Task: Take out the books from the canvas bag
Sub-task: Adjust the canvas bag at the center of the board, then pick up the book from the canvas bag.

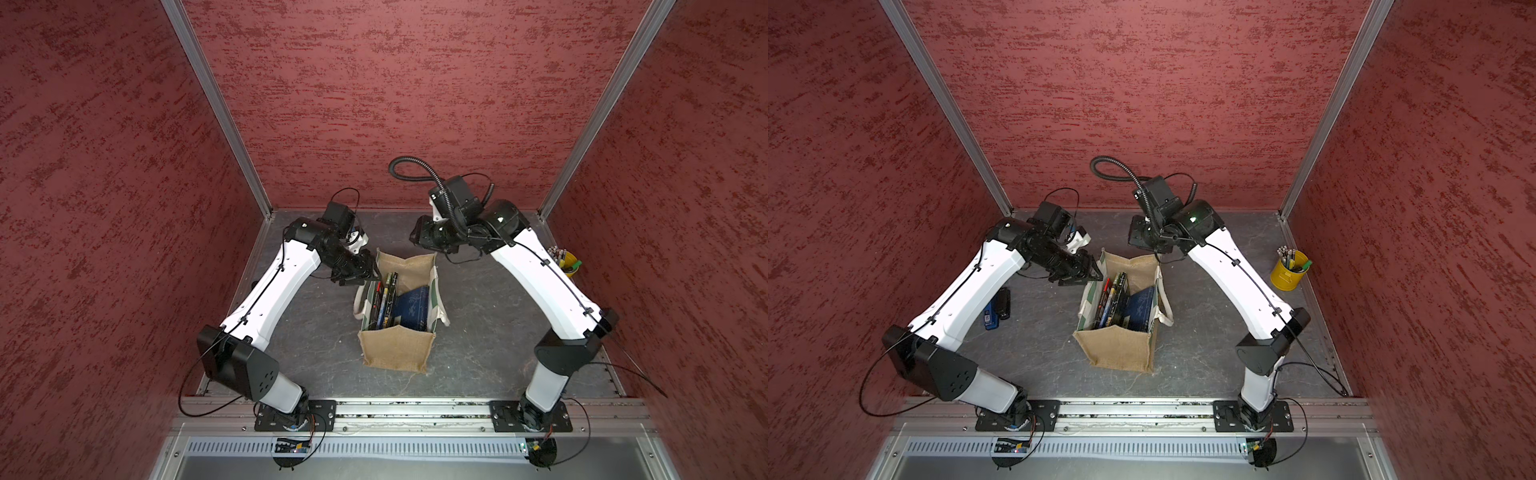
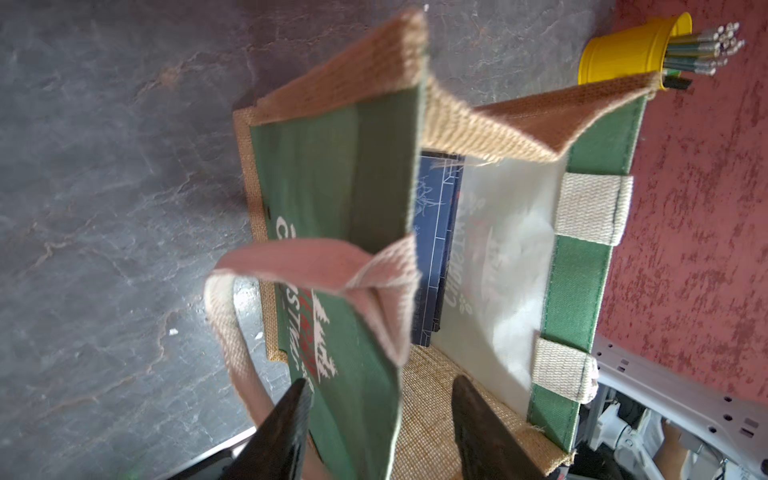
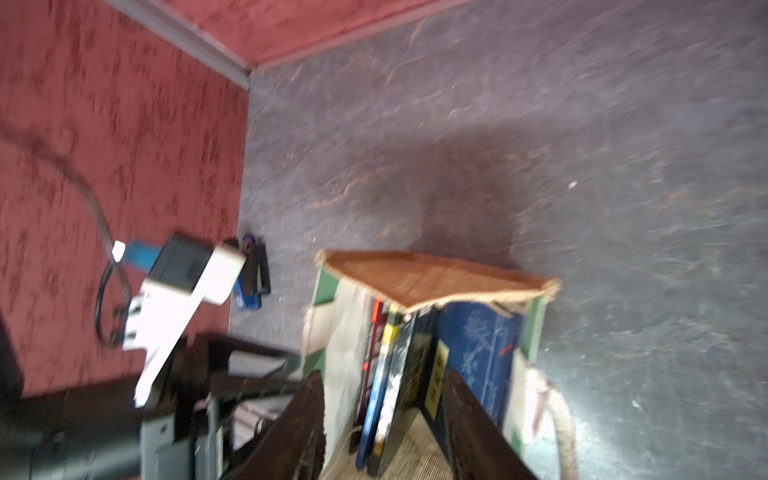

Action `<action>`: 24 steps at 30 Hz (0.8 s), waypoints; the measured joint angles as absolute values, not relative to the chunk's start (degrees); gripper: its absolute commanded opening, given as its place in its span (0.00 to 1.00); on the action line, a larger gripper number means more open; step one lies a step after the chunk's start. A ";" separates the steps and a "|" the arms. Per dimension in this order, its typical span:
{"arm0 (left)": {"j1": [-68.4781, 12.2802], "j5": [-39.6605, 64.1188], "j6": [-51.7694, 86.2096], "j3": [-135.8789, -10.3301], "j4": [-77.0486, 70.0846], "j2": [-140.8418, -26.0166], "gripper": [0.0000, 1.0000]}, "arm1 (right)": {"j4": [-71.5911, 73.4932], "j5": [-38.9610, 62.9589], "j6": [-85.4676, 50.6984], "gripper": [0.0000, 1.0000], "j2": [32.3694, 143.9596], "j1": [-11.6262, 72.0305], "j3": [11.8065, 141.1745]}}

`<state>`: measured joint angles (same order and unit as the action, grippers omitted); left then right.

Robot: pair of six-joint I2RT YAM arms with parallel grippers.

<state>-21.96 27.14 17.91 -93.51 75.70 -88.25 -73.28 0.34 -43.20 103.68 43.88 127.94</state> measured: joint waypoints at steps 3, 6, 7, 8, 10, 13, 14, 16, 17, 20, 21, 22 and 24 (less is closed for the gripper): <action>-21.91 28.27 17.47 -93.71 74.98 -88.99 0.36 | -72.62 1.32 -44.21 0.44 105.97 47.55 125.08; -21.89 28.86 17.37 -93.73 74.76 -89.23 0.29 | -70.02 2.33 -45.63 0.42 107.22 49.15 117.62; -21.89 28.95 17.39 -93.73 74.67 -89.25 0.27 | -68.79 2.55 -46.22 0.41 107.13 49.17 114.26; -21.89 28.97 17.28 -93.73 74.61 -89.25 0.25 | -67.68 2.74 -46.72 0.40 106.87 49.06 111.59; -21.89 29.08 17.23 -93.73 74.52 -89.25 0.23 | -63.70 3.68 -48.03 0.39 105.47 48.88 104.36; -21.82 29.08 17.21 -93.73 74.54 -89.27 0.23 | -58.04 5.02 -49.76 0.39 102.41 48.80 95.42; -21.80 29.08 17.21 -93.73 74.54 -89.27 0.23 | -56.10 5.37 -50.22 0.38 101.27 48.73 92.97; -21.80 29.12 17.21 -93.60 74.52 -89.27 0.24 | -52.80 5.74 -51.03 0.38 99.66 48.56 89.93; -21.76 29.17 17.19 -93.56 74.54 -89.27 0.28 | -51.27 5.87 -51.37 0.38 99.18 48.49 89.08; -21.45 29.71 17.28 -93.56 74.54 -89.73 0.37 | -47.83 6.26 -52.07 0.37 99.07 48.21 88.64; -21.23 29.82 17.30 -93.56 74.52 -90.06 0.39 | -46.76 6.35 -52.12 0.37 99.11 48.16 88.66; -21.15 29.95 17.52 -93.56 74.52 -90.32 0.40 | -45.93 6.44 -52.12 0.37 99.13 48.14 88.66; -20.82 30.20 17.58 -93.56 74.50 -90.96 0.40 | -44.38 6.59 -52.12 0.36 99.35 48.03 88.68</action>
